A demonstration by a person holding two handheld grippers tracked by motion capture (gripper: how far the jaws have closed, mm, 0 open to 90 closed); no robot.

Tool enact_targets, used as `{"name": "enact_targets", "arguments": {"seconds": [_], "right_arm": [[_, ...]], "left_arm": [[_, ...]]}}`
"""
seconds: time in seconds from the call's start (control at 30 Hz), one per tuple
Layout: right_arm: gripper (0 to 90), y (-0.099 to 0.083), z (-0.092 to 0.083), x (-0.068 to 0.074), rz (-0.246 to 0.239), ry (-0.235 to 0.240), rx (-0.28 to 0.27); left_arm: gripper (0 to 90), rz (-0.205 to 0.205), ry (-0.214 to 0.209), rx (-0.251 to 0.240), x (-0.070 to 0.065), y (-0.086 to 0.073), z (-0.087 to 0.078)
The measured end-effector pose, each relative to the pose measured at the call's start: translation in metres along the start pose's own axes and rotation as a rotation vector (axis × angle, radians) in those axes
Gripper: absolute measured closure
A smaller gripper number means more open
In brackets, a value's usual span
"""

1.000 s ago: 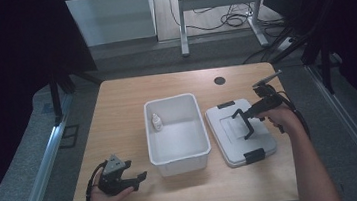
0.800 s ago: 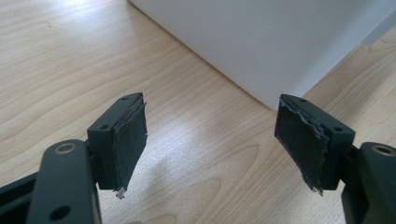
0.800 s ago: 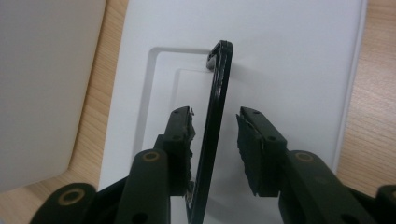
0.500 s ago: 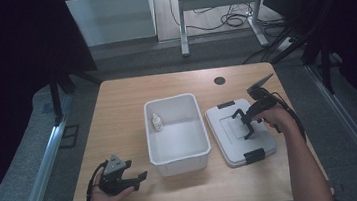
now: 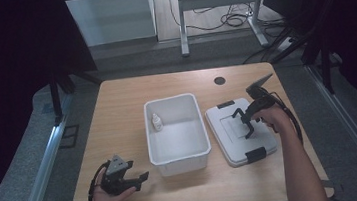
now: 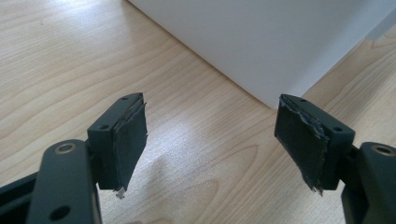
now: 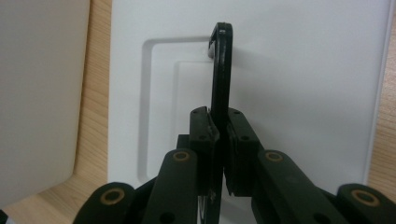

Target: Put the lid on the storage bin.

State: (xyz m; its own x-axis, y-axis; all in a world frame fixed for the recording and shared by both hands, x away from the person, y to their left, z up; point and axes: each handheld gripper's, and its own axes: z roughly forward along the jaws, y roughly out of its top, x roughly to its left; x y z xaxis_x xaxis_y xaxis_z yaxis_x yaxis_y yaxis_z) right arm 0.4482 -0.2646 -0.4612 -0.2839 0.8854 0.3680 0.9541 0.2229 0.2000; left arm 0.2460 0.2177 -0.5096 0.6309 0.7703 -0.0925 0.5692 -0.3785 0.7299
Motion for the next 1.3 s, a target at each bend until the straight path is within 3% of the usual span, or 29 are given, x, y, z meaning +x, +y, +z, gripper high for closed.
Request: {"name": "enact_targets", "arguments": {"seconds": [0.1, 0.43, 1.07, 1.3], "right_arm": [[84.2, 0.001, -0.002, 0.005, 0.002, -0.022, 0.003], [84.7, 0.000, -0.023, 0.011, 0.017, -0.026, -0.028], [84.8, -0.001, -0.087, 0.027, 0.036, -0.013, -0.153], [84.8, -0.001, -0.099, 0.032, 0.031, 0.013, -0.177]], "left_arm": [[25.6, 0.004, -0.003, 0.005, -0.001, 0.000, 0.001], [25.6, -0.004, 0.000, -0.009, 0.001, 0.000, -0.003], [25.6, -0.007, -0.003, -0.013, 0.001, 0.000, -0.003], [25.6, -0.007, -0.003, -0.007, 0.001, 0.000, -0.002]]}}
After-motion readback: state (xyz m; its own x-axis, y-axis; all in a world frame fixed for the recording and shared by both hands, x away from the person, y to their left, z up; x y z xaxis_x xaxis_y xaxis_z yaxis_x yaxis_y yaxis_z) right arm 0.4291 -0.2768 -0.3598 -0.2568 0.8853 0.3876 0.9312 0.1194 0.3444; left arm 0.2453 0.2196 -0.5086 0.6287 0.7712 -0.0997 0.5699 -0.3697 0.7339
